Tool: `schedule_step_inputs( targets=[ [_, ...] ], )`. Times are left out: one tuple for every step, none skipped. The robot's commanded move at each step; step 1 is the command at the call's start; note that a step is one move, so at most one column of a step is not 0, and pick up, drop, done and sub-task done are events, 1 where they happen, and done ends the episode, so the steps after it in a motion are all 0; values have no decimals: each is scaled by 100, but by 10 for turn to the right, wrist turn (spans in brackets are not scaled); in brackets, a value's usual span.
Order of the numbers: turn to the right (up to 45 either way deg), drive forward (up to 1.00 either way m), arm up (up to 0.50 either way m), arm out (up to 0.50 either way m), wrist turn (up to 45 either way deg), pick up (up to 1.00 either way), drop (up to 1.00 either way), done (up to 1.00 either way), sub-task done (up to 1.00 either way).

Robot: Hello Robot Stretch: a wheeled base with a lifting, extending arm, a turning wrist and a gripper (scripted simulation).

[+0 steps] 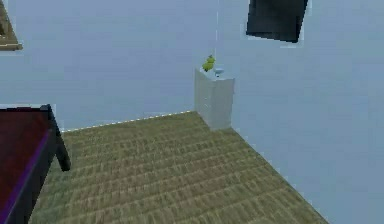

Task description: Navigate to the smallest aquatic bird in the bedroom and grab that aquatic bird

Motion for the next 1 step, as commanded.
schedule_step_inputs(
  targets=[
    [0,100,0,0,0,0,0,0,0]
  ],
)
